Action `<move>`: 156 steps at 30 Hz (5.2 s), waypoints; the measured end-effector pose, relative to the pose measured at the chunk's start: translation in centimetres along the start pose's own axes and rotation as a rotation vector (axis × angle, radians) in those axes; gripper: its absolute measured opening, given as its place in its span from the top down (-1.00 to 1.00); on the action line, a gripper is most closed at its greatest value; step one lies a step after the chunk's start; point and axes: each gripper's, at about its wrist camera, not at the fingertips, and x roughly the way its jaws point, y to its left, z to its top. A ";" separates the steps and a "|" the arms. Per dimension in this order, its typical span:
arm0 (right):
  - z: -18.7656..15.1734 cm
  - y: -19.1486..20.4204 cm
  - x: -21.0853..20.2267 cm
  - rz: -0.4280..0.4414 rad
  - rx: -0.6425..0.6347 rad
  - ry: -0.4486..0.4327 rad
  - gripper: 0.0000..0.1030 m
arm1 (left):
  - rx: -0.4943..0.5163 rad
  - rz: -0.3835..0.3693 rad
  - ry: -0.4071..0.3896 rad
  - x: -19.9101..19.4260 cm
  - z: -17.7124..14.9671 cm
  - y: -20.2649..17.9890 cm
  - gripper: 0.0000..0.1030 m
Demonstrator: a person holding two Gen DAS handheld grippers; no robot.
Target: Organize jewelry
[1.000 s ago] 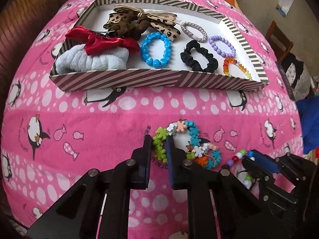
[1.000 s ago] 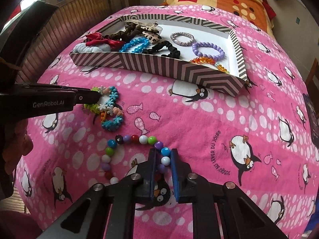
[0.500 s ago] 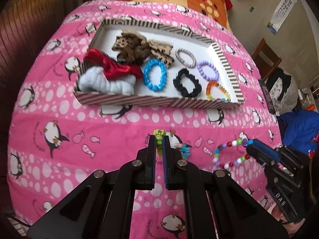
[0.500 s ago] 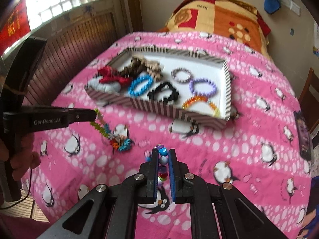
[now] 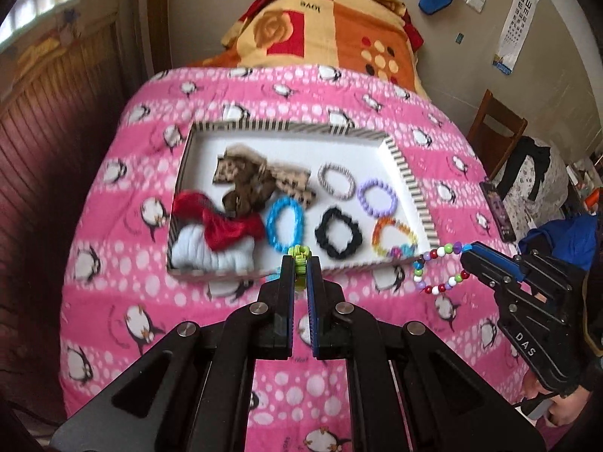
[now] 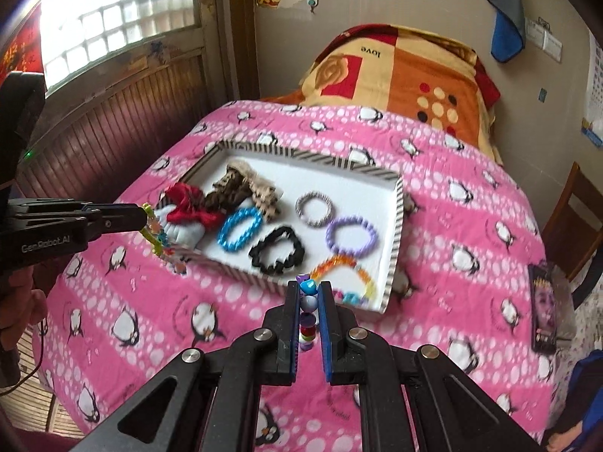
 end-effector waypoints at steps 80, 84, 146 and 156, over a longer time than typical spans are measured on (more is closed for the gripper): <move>4.7 -4.8 12.2 0.050 0.205 0.073 0.16 | -0.065 0.247 0.058 10.6 4.6 1.1 0.04; 3.6 -3.7 10.7 0.050 0.214 0.065 0.14 | -0.078 0.244 0.039 8.7 3.2 1.2 0.04; -2.1 1.9 1.9 -0.011 0.190 0.014 -0.29 | -0.060 0.299 -0.076 -1.0 -5.8 -0.1 0.04; -1.8 1.9 2.4 -0.011 0.182 0.025 -0.29 | -0.054 0.304 -0.066 -0.5 -5.7 0.1 0.04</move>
